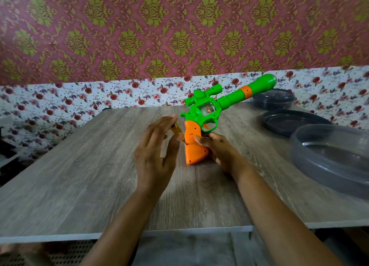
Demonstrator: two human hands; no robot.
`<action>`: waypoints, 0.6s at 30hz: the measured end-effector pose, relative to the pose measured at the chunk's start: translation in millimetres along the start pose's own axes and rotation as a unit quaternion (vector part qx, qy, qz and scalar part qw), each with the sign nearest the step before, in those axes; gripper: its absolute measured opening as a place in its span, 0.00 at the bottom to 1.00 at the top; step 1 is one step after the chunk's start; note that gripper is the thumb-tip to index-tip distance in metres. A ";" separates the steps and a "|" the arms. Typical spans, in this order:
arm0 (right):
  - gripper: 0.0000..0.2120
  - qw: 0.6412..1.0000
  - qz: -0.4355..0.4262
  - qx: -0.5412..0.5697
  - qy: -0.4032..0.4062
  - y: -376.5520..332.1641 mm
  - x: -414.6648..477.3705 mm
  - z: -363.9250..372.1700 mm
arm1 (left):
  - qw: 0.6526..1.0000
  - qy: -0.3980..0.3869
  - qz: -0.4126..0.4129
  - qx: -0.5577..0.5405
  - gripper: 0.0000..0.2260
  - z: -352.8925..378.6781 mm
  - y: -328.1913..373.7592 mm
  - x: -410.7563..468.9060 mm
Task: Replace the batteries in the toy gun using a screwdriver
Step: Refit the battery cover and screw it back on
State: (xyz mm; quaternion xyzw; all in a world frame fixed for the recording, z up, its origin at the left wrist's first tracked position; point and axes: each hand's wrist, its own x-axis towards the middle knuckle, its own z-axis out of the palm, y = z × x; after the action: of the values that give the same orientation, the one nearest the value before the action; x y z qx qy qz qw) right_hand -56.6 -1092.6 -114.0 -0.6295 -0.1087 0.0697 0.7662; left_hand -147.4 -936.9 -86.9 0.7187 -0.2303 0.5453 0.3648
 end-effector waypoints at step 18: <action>0.08 1.000 -0.007 -0.010 -0.012 1.2 -1.1 -2.3 | 0.999 0.007 0.029 0.033 0.13 0.6 -5.2 -0.3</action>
State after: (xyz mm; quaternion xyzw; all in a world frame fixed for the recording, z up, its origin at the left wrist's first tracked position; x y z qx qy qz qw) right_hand -57.0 -1094.8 -115.8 -0.6358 -0.1231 0.0712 0.7586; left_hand -143.3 -934.1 -88.7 0.7199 -0.2304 0.5676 0.3265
